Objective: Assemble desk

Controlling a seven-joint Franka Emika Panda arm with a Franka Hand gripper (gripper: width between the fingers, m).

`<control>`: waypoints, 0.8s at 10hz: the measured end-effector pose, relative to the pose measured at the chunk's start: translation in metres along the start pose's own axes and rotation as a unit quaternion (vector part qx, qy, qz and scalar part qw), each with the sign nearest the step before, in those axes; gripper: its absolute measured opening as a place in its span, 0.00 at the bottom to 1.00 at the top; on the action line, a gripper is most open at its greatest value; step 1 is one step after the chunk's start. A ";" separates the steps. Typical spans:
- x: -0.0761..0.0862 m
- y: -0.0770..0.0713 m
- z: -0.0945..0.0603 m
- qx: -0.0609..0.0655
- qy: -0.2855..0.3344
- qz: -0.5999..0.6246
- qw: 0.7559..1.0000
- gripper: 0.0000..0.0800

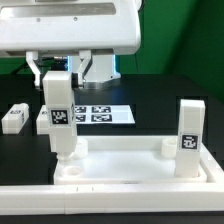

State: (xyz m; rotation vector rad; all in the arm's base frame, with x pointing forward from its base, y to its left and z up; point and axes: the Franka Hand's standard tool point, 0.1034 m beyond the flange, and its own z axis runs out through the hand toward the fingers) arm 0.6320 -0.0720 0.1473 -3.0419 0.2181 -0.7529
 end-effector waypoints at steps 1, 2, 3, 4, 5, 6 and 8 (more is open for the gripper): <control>-0.003 -0.001 0.003 0.000 -0.003 0.005 1.000 0.36; -0.006 -0.003 0.007 0.000 -0.007 0.007 1.000 0.36; -0.009 -0.004 0.009 0.000 -0.010 0.007 1.000 0.36; -0.010 -0.004 0.010 0.000 -0.011 0.007 1.000 0.36; -0.011 -0.005 0.011 0.000 -0.012 0.009 1.000 0.36; -0.014 -0.004 0.015 -0.001 -0.014 0.010 1.000 0.36; -0.018 -0.005 0.021 -0.006 -0.013 0.013 1.000 0.36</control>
Offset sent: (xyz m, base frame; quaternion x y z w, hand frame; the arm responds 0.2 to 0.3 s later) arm -0.0015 0.0052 -0.0086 -0.0024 0.0101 0.0048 0.9999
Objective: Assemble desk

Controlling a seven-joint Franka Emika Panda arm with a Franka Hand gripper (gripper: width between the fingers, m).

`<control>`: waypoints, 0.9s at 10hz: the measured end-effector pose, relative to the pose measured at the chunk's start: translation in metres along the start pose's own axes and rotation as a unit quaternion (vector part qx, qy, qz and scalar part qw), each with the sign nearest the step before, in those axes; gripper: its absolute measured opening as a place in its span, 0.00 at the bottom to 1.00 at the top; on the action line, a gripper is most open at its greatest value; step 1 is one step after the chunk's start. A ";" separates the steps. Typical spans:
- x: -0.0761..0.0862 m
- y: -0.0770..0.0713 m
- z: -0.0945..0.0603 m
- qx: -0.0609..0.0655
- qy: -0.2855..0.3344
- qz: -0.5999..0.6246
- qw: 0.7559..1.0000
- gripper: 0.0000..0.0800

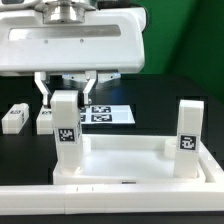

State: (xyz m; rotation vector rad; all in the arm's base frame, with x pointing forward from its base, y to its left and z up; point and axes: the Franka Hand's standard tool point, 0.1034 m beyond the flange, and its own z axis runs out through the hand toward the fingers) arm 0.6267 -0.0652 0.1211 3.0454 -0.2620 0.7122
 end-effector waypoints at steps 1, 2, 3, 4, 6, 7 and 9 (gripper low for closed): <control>0.001 -0.001 0.001 -0.004 0.008 0.001 1.000 0.36; 0.003 -0.003 0.002 -0.011 0.023 0.003 1.000 0.36; 0.003 -0.005 0.003 -0.024 0.048 0.006 0.999 0.36; 0.003 -0.007 0.003 -0.036 0.075 0.003 0.997 0.36; -0.001 -0.006 0.001 -0.047 0.096 -0.002 0.994 0.36; -0.002 -0.004 0.001 -0.048 0.095 -0.001 0.994 0.36; -0.003 -0.003 0.001 -0.048 0.095 0.000 0.994 0.44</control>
Offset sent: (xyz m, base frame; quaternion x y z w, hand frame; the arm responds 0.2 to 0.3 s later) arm -0.0089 0.0141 -0.0220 -0.0384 0.0861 0.0539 0.9941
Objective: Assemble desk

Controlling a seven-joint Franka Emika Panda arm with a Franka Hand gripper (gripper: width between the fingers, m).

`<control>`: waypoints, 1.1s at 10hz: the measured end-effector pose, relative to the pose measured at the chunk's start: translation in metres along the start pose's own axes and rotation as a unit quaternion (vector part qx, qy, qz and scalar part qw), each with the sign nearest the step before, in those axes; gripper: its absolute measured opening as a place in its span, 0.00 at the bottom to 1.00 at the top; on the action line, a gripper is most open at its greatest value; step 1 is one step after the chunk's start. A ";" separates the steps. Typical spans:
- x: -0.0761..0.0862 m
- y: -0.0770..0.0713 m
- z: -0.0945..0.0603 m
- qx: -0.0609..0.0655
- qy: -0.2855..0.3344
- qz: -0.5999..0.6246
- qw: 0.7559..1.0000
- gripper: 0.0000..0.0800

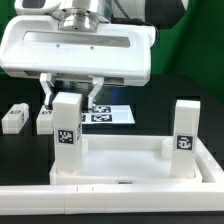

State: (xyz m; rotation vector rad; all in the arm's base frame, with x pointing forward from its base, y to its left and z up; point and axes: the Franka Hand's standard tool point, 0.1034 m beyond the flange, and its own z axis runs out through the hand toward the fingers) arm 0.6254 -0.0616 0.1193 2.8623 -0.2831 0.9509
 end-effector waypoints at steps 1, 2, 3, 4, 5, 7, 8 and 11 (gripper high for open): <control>0.000 0.000 0.000 0.000 0.000 0.000 1.000 0.61; 0.000 0.000 0.000 0.000 0.000 0.000 1.000 0.61; 0.000 0.000 0.000 0.000 0.000 0.000 1.000 0.77; 0.000 0.000 0.000 0.000 0.000 0.000 1.000 0.80; 0.000 0.000 0.000 0.000 0.000 0.000 1.000 0.80; 0.000 0.000 0.000 0.000 0.000 0.000 1.000 0.81; 0.000 0.000 0.000 0.000 0.000 0.000 1.000 0.81; 0.013 -0.004 -0.010 0.037 -0.060 0.016 0.997 0.81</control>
Offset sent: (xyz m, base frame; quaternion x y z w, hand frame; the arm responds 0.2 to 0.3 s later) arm 0.0000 0.0000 0.0000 0.0000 0.0000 0.0000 1.0000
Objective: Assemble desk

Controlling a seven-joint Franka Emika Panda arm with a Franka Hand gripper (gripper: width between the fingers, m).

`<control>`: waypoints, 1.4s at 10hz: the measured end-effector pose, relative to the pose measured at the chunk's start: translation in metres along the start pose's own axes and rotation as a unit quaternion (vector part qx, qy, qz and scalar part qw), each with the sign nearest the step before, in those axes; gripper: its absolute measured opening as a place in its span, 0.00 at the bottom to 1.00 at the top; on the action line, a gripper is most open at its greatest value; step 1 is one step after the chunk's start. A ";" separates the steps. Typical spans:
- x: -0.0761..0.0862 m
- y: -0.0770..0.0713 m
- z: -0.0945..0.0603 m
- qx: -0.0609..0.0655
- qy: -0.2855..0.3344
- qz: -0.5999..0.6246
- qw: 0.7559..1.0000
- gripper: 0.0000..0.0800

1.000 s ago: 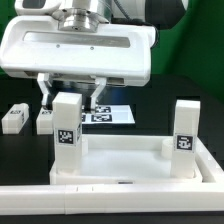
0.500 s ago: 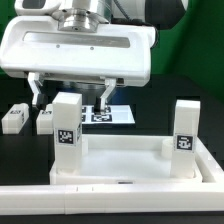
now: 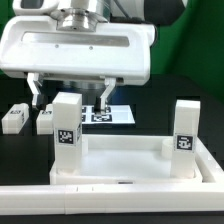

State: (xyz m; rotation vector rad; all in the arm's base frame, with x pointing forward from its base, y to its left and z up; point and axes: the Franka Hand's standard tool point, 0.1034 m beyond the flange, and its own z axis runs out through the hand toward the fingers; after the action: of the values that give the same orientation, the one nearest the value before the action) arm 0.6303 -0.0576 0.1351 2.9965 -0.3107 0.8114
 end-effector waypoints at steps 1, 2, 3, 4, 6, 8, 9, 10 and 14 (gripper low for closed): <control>0.006 0.000 -0.003 0.006 -0.007 0.003 1.000 0.81; 0.002 -0.001 0.003 0.014 -0.032 0.007 0.999 0.81; -0.005 -0.006 0.009 0.027 -0.075 0.023 0.997 0.81; -0.010 -0.008 0.014 0.032 -0.116 0.027 0.992 0.81; -0.028 0.000 0.015 0.032 -0.231 0.031 0.972 0.81; -0.014 0.013 0.013 0.028 -0.254 0.035 0.966 0.81; -0.014 0.007 0.011 0.029 -0.255 0.037 0.966 0.81; -0.013 0.005 0.011 0.029 -0.253 0.035 0.966 0.81; -0.008 0.006 0.014 0.026 -0.234 0.031 0.972 0.81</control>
Offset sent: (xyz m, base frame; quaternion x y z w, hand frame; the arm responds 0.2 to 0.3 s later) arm 0.0036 -0.0098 -0.0221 -0.0547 -0.2017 -0.0091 0.9779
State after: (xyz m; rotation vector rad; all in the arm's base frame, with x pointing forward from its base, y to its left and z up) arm 0.6295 -0.0631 0.1184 3.2072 -0.3962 0.1013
